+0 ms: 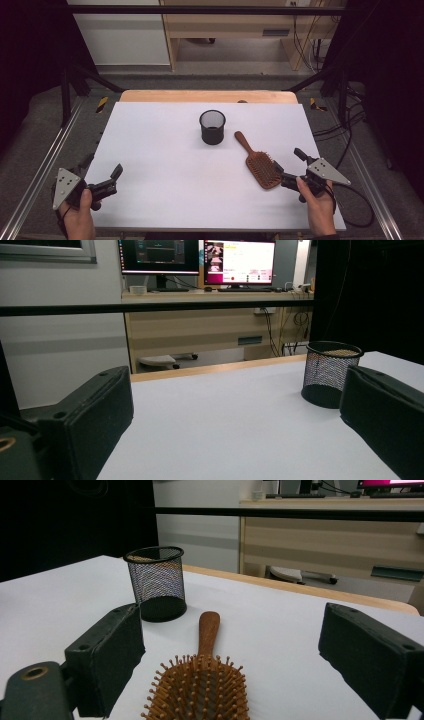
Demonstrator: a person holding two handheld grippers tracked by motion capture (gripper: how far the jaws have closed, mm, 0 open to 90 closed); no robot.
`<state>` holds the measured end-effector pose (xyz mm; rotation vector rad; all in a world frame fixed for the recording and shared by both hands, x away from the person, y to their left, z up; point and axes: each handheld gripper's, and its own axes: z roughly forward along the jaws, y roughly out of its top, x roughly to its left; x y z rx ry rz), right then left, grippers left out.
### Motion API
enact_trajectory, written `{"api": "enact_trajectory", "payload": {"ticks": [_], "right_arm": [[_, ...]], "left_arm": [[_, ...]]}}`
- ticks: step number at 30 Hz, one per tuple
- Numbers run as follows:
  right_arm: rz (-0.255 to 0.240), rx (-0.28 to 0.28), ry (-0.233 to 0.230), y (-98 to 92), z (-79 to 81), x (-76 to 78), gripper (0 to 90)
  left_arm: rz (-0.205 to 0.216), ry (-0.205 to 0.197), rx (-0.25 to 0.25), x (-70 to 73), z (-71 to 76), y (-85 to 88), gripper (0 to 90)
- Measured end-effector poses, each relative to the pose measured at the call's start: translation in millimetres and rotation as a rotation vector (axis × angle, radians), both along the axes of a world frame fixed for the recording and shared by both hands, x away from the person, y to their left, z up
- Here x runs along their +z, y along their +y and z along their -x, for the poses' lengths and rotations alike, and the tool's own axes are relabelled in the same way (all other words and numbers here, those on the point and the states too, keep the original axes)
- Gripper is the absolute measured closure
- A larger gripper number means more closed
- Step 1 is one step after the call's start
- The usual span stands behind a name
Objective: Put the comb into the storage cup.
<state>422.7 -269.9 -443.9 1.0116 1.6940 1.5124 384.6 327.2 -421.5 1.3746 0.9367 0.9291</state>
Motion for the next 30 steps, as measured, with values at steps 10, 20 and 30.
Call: {"api": "enact_trajectory", "payload": {"ticks": [10,20,30], "right_arm": [[-0.012,0.002,0.014,1.7,0.1,-0.2,10.6],[0.001,-0.009,0.030,3.8,1.1,3.2,10.2],[0.014,0.022,0.052,15.7,2.1,14.2,28.9]], "left_arm": [[0.002,0.005,0.001,-0.7,-0.6,-0.2,1.0],[0.005,0.017,0.002,-2.3,-1.4,-0.3,1.1],[0.012,0.028,0.017,-4.3,-1.6,1.4,1.2]]}}
